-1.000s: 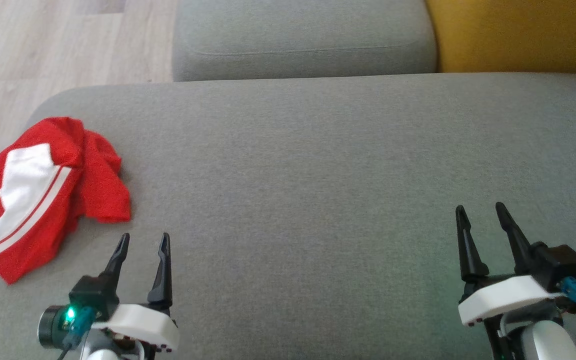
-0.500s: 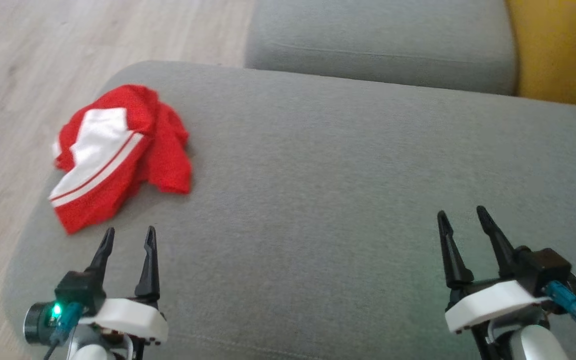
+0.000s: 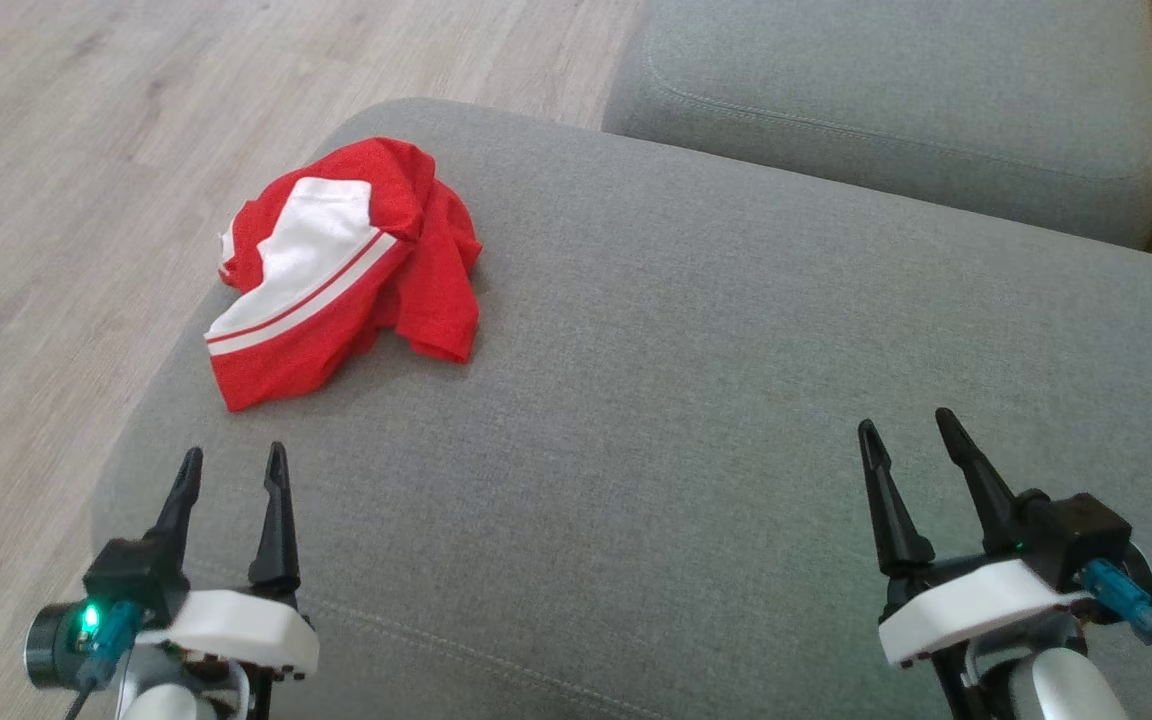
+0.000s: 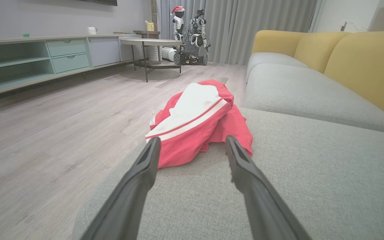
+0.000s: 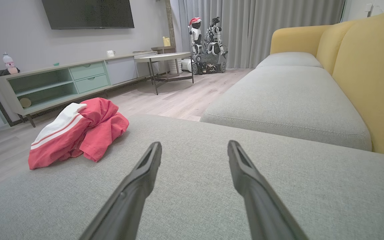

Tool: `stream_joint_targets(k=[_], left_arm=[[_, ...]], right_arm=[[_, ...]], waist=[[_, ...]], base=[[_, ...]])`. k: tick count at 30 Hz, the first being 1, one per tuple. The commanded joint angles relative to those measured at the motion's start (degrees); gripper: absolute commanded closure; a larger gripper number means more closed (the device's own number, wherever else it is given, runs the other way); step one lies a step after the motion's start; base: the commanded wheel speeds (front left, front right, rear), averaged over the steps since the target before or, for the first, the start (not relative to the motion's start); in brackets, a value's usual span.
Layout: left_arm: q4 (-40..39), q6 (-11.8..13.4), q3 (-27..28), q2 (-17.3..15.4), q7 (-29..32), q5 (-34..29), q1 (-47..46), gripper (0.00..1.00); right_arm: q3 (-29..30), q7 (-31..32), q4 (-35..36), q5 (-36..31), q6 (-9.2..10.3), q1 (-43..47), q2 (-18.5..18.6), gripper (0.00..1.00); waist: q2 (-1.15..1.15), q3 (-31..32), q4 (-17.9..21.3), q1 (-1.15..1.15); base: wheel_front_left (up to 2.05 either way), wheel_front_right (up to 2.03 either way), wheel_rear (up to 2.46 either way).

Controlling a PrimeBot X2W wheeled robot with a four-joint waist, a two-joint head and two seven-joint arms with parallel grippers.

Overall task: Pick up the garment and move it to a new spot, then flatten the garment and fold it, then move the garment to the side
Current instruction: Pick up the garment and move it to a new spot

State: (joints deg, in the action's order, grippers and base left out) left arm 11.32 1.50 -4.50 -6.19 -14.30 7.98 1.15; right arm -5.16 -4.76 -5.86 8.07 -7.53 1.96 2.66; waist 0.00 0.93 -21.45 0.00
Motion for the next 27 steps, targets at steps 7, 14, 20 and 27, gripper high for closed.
stream_joint_targets(k=[7, 14, 20, 27], left_arm=[[-2.1, -0.4, 2.5, -0.2, -0.7, 0.0, -2.5, 0.0], [-2.1, -0.4, 2.9, 0.0, -0.7, -0.2, -2.7, 0.0], [-2.1, -0.6, 3.1, 0.5, -0.7, -0.1, -5.0, 0.0], [-0.8, -1.2, 3.0, 1.5, -0.7, 0.1, -12.5, 0.0]], right_arm=[[-1.2, 0.3, 2.3, -0.1, 0.04, -1.3, 0.2, 0.0], [-1.3, 0.6, 2.7, -0.3, 0.04, -1.5, 0.2, 0.0], [-1.6, 1.2, 3.7, -1.0, 0.04, -2.5, 0.2, 0.0], [-1.5, 3.2, 6.3, -3.2, 0.04, -5.4, 0.4, 0.0]], waist=[[0.0, -0.1, -0.9, 0.0], [0.0, -0.6, -1.0, 0.0], [0.0, -3.2, 0.0, 0.0], [0.0, -10.3, 2.1, 0.0]], base=[[0.0, 0.0, 0.0], [0.0, 0.0, 0.0], [0.0, 0.0, 0.0], [0.0, 0.0, 0.0]])
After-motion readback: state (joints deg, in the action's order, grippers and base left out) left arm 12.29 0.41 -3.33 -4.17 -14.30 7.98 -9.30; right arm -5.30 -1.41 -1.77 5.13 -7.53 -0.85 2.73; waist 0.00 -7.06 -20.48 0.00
